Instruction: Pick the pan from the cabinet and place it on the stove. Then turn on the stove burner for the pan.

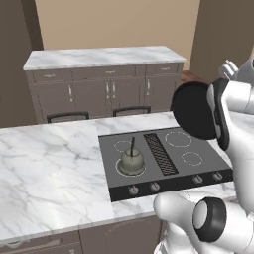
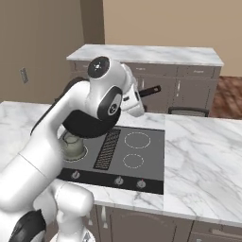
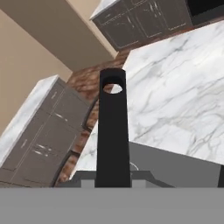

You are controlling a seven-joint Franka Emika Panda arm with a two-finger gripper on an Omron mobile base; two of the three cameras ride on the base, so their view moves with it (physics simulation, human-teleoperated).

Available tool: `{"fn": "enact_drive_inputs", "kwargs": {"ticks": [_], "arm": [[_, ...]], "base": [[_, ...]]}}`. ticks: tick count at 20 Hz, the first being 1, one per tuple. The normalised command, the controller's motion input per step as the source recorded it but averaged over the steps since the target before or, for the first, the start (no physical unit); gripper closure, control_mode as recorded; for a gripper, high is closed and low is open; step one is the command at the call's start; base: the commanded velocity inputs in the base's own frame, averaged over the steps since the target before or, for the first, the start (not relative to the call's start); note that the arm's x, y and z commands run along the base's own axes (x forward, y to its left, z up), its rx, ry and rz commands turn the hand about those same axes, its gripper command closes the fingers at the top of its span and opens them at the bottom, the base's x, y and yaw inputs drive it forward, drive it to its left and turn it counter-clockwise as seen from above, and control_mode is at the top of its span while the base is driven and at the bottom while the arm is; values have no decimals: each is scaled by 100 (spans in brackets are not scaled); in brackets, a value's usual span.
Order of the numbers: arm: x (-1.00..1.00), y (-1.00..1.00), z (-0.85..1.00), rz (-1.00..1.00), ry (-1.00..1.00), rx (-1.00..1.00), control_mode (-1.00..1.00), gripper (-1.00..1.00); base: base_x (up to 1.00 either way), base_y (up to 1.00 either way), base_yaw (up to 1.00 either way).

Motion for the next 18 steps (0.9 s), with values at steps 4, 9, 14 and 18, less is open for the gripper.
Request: {"fn": "enact_drive_inputs", "kwargs": {"ticks": [4,9,14,18], "arm": [[45,-27,-2,0,16,1,-100,100],[50,-13,-13,0,11,2,-100,100],[20,-11,-21,0,1,4,-100,100],[12,-1,-33,1,0,2,-100,100]], "base": [[0,0,0],[0,0,0],[0,0,0],[0,0,0]]}}
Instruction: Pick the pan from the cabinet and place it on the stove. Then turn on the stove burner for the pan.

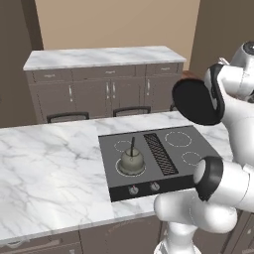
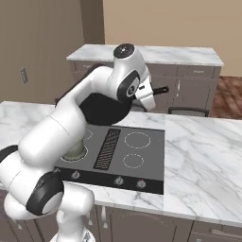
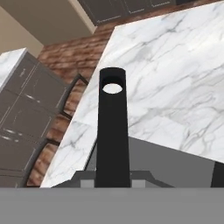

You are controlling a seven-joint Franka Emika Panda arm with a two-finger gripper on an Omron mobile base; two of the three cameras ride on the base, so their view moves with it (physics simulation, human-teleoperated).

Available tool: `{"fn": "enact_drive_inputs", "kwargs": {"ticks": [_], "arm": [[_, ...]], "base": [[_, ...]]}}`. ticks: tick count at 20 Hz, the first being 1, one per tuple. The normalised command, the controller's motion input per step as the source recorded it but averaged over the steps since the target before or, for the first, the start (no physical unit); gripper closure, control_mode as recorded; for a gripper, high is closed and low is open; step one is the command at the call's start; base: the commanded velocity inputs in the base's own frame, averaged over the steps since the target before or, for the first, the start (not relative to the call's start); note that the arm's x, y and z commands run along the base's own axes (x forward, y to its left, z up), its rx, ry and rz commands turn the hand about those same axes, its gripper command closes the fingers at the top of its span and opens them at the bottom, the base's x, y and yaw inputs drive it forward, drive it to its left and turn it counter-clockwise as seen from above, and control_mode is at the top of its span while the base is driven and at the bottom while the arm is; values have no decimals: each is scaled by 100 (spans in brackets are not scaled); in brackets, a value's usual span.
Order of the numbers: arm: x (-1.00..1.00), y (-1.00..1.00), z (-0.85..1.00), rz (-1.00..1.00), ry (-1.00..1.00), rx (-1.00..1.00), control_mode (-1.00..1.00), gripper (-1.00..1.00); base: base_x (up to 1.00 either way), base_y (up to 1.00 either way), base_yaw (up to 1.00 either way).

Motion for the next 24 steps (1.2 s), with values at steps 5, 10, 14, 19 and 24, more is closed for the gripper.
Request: {"fn": "enact_drive_inputs", "kwargs": {"ticks": [5,10,14,19,24], "arm": [[23,0,-55,0,0,0,-100,100],[24,0,-52,0,0,0,-100,100],[24,0,-51,0,0,-1,-100,100],[32,0,-40,0,4,-1,-100,100],[34,0,-24,0,11,0,-100,100]], "base": [[0,0,0],[0,0,0],[0,0,0],[0,0,0],[0,0,0]]}}
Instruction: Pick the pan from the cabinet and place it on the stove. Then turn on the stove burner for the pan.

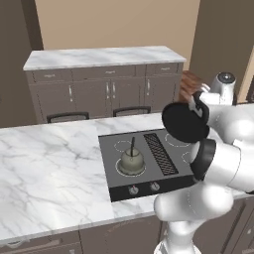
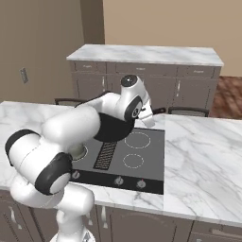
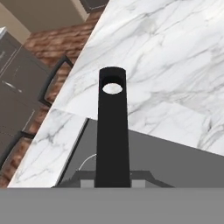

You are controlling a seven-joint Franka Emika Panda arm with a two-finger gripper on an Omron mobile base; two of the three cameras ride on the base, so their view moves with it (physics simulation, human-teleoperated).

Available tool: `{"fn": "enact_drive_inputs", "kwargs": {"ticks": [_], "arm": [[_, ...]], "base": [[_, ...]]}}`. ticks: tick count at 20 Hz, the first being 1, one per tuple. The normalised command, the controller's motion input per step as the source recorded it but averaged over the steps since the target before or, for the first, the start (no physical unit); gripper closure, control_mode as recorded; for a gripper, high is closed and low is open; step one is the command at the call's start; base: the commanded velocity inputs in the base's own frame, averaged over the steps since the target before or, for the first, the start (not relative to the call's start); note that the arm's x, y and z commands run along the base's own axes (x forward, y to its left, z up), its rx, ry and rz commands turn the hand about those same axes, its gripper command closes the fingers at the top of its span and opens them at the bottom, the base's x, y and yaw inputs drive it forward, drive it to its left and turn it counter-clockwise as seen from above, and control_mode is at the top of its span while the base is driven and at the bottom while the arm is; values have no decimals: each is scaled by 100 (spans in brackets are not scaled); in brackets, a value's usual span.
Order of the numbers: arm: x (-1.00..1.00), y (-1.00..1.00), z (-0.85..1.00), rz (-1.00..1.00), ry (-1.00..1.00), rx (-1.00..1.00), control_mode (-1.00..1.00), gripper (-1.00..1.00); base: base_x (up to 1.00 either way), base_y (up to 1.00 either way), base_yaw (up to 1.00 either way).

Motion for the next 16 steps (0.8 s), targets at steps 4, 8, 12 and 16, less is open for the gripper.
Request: {"fn": "enact_drive_inputs", "kwargs": {"ticks": [4,8,12,16], "arm": [[25,-3,-19,0,16,4,-100,100],[25,-12,-21,0,13,6,-100,100],[24,-12,-24,-3,11,5,-100,100],[17,-10,-26,-10,10,2,-100,100]], "base": [[0,0,0],[0,0,0],[0,0,0],[0,0,0]]}}
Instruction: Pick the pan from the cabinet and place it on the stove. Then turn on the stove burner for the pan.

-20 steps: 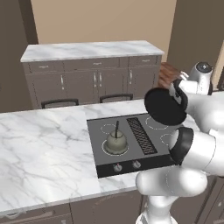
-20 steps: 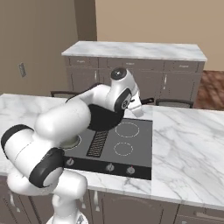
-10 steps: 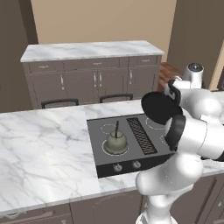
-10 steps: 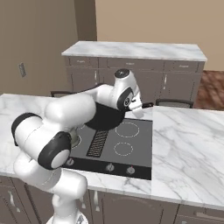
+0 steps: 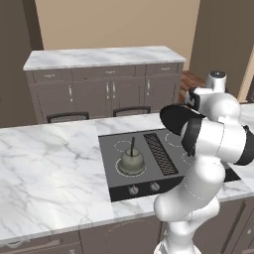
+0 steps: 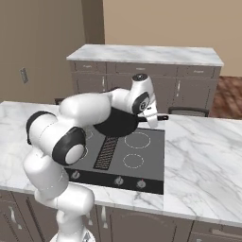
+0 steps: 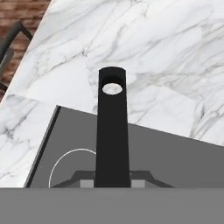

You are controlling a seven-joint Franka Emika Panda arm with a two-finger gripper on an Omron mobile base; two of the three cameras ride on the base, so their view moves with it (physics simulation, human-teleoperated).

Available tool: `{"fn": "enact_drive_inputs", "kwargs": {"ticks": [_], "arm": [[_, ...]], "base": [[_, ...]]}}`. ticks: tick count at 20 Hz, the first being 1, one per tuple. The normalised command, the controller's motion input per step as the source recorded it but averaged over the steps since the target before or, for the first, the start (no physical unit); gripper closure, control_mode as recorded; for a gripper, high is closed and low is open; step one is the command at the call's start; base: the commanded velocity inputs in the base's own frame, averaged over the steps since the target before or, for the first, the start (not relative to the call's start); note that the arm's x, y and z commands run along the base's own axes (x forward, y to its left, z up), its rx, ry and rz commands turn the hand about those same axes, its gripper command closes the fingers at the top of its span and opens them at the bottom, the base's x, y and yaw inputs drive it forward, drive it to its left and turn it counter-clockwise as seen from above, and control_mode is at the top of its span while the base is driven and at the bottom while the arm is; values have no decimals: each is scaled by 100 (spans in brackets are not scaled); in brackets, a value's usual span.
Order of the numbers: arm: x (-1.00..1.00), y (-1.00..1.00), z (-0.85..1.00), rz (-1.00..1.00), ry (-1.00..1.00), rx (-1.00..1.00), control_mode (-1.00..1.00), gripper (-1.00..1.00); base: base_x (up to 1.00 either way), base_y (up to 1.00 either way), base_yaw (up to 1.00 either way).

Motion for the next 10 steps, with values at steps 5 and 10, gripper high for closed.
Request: {"fn": "enact_drive_inputs", "kwargs": {"ticks": [5,10], "arm": [[6,-10,-24,-15,4,0,-100,100],[0,-11,-17,-17,0,0,-100,100]], "base": [[0,0,0],[0,0,0]]}}
